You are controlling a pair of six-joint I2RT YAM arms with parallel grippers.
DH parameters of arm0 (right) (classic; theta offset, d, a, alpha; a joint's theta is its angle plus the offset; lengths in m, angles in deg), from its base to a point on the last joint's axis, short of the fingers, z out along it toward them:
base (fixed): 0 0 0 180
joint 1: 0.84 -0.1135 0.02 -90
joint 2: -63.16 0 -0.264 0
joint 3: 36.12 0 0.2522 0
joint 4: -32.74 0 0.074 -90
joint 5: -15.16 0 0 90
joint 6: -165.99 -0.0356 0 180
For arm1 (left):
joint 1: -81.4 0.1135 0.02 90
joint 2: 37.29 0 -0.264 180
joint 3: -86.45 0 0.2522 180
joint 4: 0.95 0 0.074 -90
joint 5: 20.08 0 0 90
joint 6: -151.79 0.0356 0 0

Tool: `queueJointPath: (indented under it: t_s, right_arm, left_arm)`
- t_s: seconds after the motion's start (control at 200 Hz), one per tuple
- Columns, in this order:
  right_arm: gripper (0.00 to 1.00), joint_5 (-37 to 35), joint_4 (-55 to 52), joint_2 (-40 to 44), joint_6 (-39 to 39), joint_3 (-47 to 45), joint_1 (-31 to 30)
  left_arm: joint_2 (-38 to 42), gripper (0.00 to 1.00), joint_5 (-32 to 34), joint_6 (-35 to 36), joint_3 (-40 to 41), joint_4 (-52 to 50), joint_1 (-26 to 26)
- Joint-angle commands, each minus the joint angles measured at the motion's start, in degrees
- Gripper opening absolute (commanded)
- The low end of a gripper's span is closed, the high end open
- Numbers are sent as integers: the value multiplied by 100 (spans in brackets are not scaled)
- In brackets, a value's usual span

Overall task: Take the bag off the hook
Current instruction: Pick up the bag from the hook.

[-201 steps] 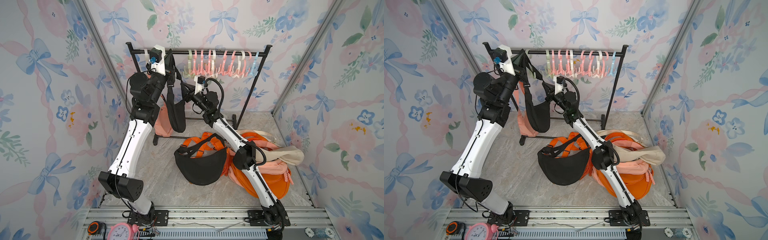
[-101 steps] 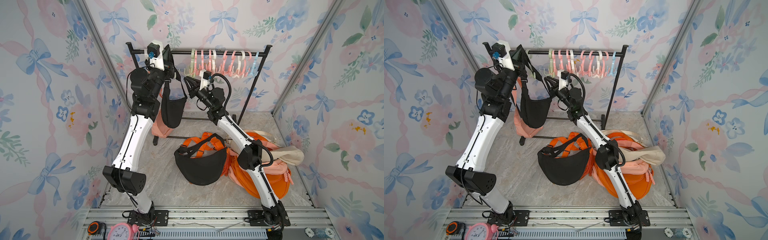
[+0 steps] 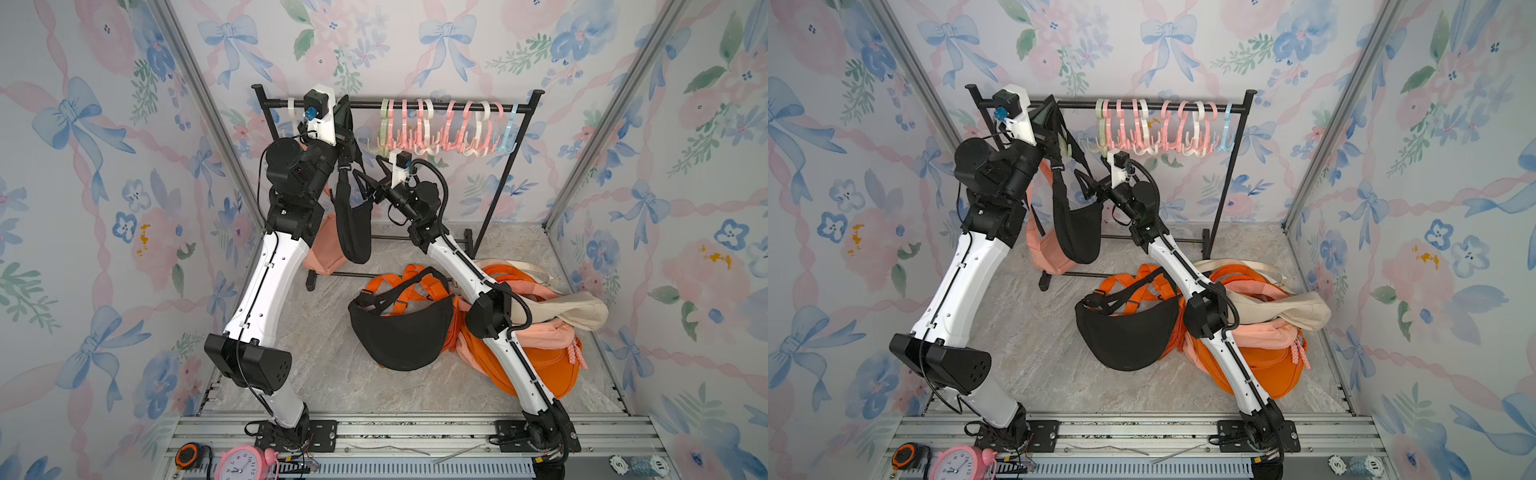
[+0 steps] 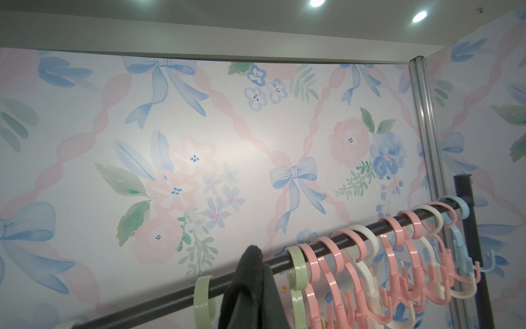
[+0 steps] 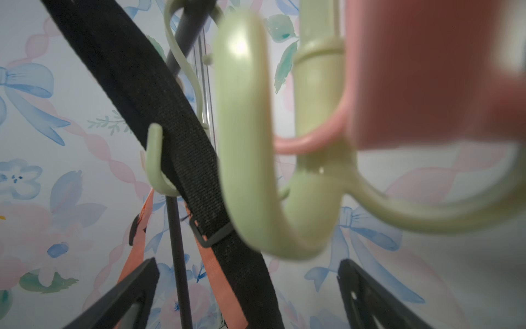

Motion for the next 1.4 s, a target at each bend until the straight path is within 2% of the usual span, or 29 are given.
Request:
queueJointPath:
  t_s: [0.0, 0.155, 0.275, 0.36, 0.52, 0.77, 0.915, 1.39]
  right_arm:
    - [92, -348, 55, -132, 238, 210, -150]
    - [56, -616, 275, -128, 171, 201, -130]
    - [19, -761, 451, -89, 38, 146, -79]
    - [0, -843, 488, -62, -43, 153, -50]
    - [0, -742, 495, 133, -111, -8, -17]
    - [0, -341, 1015, 1079, -273, -1288, 13]
    - [0, -247, 1117, 1513, -269, -1707, 4]
    - [0, -546, 612, 1730, -225, -1547, 195]
  left_arm:
    - [312, 0, -91, 152, 118, 54, -89]
    - [512, 0, -71, 174, 293, 9, -111]
    - [674, 0, -37, 243, 412, -21, -113]
    - [744, 0, 25, 292, 458, -56, -96]
    - [763, 0, 73, 239, 461, -58, -16]
    - [378, 0, 194, 168, 3, -64, 69]
    - [36, 0, 332, -1, -270, 106, 237]
    - [-860, 0, 472, -525, -1136, 700, 556]
